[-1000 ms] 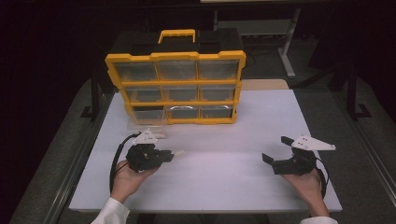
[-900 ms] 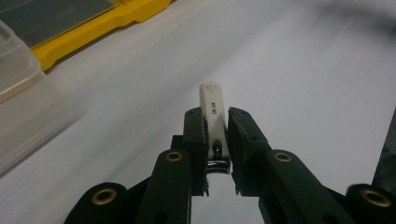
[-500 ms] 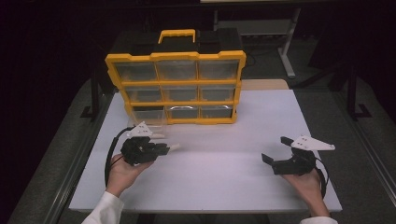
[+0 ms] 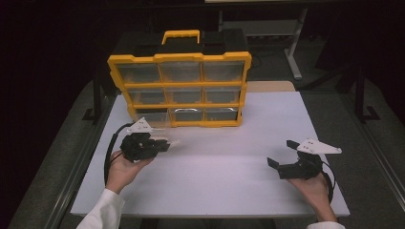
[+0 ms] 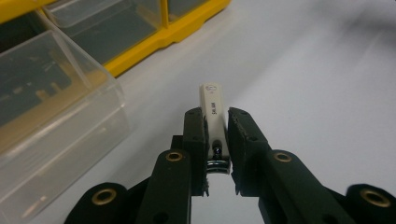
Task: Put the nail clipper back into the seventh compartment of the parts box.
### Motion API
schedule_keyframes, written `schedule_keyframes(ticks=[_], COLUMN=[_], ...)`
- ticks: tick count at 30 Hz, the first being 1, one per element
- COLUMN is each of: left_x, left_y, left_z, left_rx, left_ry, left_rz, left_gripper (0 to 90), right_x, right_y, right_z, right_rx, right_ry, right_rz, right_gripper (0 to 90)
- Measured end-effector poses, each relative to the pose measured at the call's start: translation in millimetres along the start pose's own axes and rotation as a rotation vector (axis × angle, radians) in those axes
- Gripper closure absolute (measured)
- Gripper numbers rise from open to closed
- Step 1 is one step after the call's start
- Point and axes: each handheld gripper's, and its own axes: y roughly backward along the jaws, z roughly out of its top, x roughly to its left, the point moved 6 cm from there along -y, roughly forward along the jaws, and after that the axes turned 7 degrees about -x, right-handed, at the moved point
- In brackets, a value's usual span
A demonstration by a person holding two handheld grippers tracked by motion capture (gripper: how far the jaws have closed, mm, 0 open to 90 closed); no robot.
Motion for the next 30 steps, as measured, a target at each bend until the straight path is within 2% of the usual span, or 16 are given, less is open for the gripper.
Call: schedule_keyframes(ticks=[5, 13, 23, 30], left_x=[5.6, 15.3, 31.2, 40.6], left_y=[2.0, 6.8, 21.2, 29.8], left_z=[7.8, 12.1, 14.2, 21.1], left_rx=[-0.003, -0.007, -0.047, -0.051], left_ry=[-0.011, -0.004, 0.036, 0.031], left_rz=[0.009, 0.023, 0.051, 0.064], left_gripper=[78.3, 78.2, 78.3, 78.3], right_x=[-0.5, -0.5, -0.7, -0.7], right_y=[0.0, 0.3, 0.5, 0.6], right_z=[-0.2, -0.6, -0.8, -0.8], right_rx=[-0.002, -0.004, -0.004, -0.004], right_ry=[-0.001, 0.001, 0.001, 0.001], right_rz=[-0.001, -0.002, -0.004, -0.005], right_gripper=[0.0, 0.0, 0.0, 0.0])
